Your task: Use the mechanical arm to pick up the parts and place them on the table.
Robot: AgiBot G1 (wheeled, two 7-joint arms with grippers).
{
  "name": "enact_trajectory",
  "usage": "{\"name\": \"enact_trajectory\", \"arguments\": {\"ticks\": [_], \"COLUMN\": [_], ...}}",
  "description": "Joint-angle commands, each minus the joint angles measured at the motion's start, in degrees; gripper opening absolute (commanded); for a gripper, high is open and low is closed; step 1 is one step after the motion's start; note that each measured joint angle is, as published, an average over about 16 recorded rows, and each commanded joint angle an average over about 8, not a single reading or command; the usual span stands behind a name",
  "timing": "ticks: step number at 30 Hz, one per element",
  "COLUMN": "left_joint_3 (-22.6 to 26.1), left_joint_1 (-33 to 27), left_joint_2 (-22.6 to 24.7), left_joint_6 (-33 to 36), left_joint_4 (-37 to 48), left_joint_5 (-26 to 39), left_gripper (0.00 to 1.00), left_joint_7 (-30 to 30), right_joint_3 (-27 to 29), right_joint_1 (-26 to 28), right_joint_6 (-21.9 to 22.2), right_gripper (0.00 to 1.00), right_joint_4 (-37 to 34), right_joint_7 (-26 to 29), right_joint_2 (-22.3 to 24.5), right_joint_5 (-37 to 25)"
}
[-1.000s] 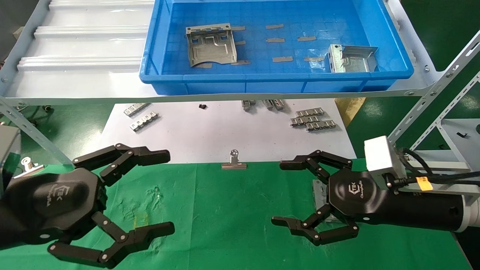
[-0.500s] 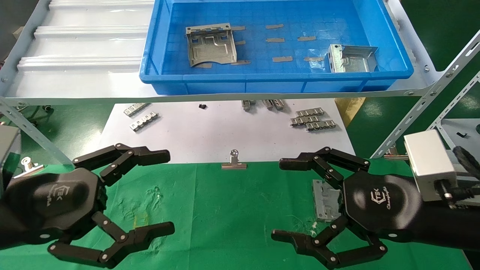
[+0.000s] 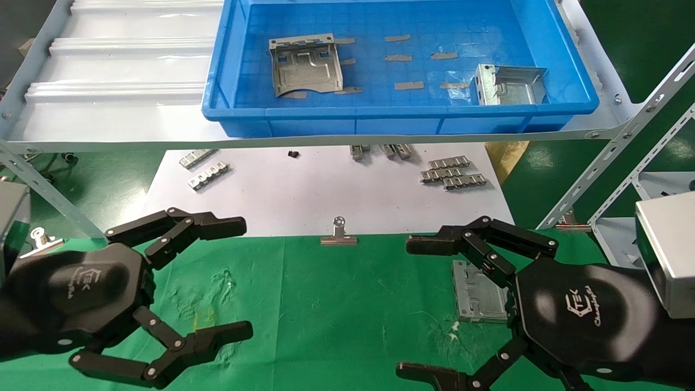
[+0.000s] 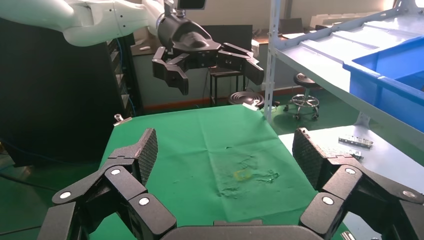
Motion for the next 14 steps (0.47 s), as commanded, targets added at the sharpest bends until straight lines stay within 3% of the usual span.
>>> {"name": "enact_trajectory", "arguments": {"ticks": [1,14], "left_joint_3": [0.0,0.0], "left_joint_1": [0.0,0.0], "left_joint_2": [0.0,0.0], "left_joint_6": [0.0,0.0], "left_joint_4": [0.0,0.0], "left_joint_5": [0.0,0.0], "left_gripper": [1.00,1.00], "left_joint_7": [0.0,0.0], "right_joint_3": [0.0,-0.9], "right_joint_1": [0.0,0.6], "right_joint_6": [0.0,0.0], "right_gripper": [1.00,1.00], "right_joint_4": [0.0,-1.2], "right_joint_7": [0.0,-0.5], "right_joint_2": [0.0,-0.3], "right_joint_5": [0.1,-0.3]}}
